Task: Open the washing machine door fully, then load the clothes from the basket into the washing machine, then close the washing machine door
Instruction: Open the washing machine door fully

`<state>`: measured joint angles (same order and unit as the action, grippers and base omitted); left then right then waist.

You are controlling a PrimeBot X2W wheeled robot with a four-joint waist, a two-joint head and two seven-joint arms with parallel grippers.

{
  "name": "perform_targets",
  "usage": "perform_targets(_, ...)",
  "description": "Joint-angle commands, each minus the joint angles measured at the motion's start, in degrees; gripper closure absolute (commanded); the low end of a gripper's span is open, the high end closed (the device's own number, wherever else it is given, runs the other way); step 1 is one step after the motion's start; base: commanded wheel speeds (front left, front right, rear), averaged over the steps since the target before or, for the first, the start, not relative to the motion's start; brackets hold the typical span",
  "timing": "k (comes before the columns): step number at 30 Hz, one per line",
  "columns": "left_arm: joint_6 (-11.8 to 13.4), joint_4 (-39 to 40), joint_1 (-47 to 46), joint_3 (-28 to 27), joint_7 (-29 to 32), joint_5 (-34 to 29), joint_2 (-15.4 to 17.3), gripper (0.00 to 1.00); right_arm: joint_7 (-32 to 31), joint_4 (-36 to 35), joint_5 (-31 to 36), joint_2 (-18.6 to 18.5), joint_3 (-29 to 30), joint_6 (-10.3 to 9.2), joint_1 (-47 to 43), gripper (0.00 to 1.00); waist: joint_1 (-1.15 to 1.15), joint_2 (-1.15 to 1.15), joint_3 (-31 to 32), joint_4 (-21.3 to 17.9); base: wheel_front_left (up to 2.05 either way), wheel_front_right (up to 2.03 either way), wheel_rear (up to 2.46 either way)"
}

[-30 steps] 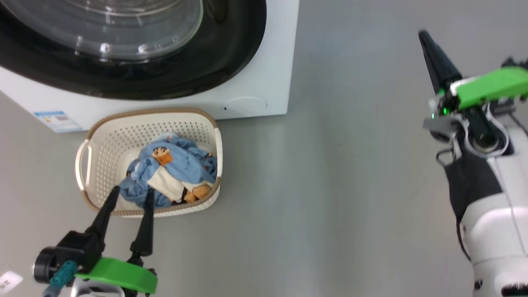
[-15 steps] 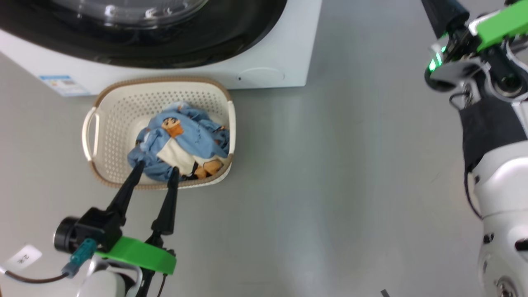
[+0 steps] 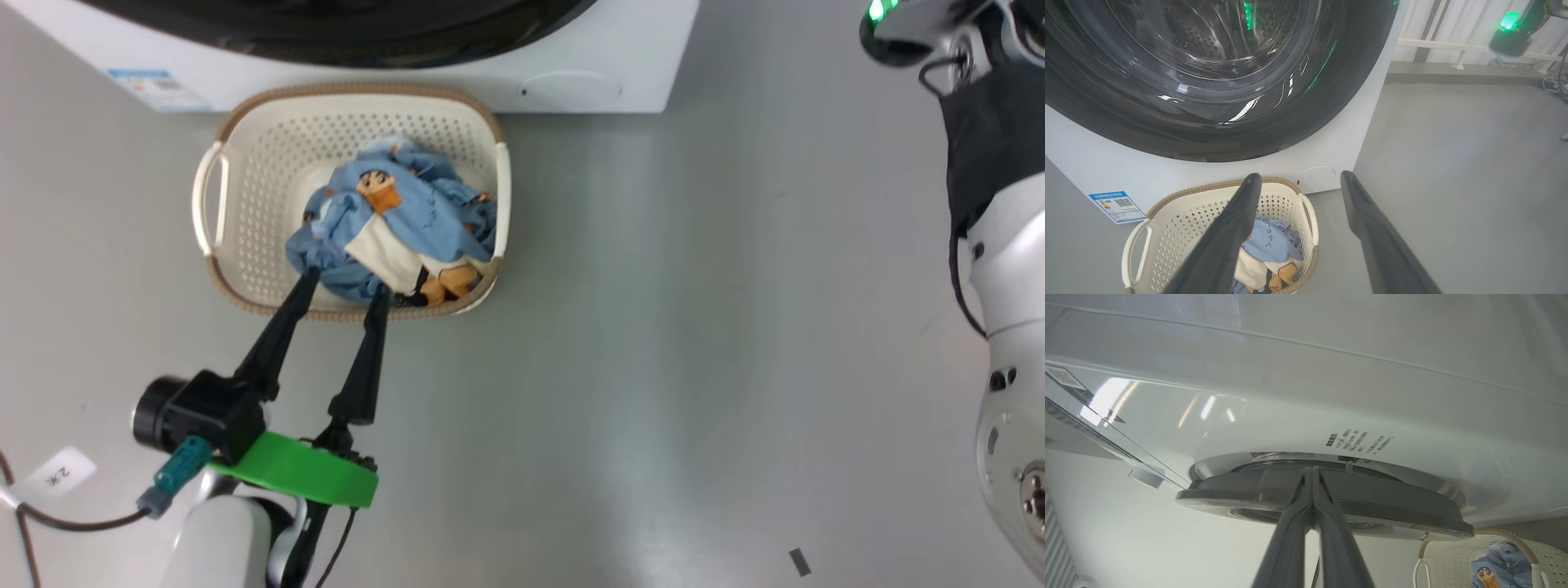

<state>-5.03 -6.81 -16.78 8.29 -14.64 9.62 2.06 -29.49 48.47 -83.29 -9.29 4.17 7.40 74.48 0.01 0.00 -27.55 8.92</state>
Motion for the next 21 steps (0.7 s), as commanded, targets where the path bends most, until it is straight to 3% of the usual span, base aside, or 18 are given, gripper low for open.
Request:
perform_targets(1,0.5,1.8,-1.4,-1.0,-0.4,0.9,0.8,0.00,0.1,-0.5,1.2,1.2,-0.9,0.09,2.5,1.00,0.00,0.00,-2.1,1.8,0.00,0.00,0.00)
perform_targets(21,2.3,3.1,-5.1,4.5,-0.4,4.3,0.8,0.00,2.1,5.8,6.2,2.5,-2.1,0.09,10.6,1.00,0.00,0.00,-7.0,6.0,0.00,0.00,0.00)
